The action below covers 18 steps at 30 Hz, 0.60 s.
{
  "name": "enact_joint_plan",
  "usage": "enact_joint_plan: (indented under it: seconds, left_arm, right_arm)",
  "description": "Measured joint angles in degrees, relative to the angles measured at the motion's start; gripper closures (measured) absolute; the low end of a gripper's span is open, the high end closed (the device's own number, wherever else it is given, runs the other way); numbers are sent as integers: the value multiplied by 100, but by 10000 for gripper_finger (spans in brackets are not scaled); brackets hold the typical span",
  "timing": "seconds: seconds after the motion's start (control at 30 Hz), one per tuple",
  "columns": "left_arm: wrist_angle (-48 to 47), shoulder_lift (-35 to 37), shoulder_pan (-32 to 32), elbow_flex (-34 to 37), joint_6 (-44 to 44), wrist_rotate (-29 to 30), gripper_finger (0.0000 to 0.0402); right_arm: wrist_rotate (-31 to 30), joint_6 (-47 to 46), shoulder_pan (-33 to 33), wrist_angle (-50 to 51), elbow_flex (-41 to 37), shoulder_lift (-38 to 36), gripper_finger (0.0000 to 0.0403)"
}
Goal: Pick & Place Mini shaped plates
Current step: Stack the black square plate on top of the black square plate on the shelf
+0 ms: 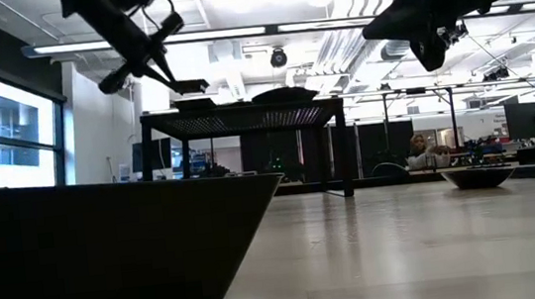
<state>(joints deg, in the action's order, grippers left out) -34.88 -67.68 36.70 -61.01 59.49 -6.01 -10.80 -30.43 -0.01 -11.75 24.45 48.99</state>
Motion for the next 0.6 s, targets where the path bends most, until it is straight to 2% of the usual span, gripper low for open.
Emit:
enact_joint_plan:
  seconds: [0.33, 0.6]
  left_arm:
    - [95, -405, 6, 0, -108, -226, 393]
    - [101, -405, 6, 0, -99, -248, 352]
  right_arm:
    - [-43, -14, 0, 1, 0, 0, 399]
    - [-46, 1, 0, 0, 0, 0, 399]
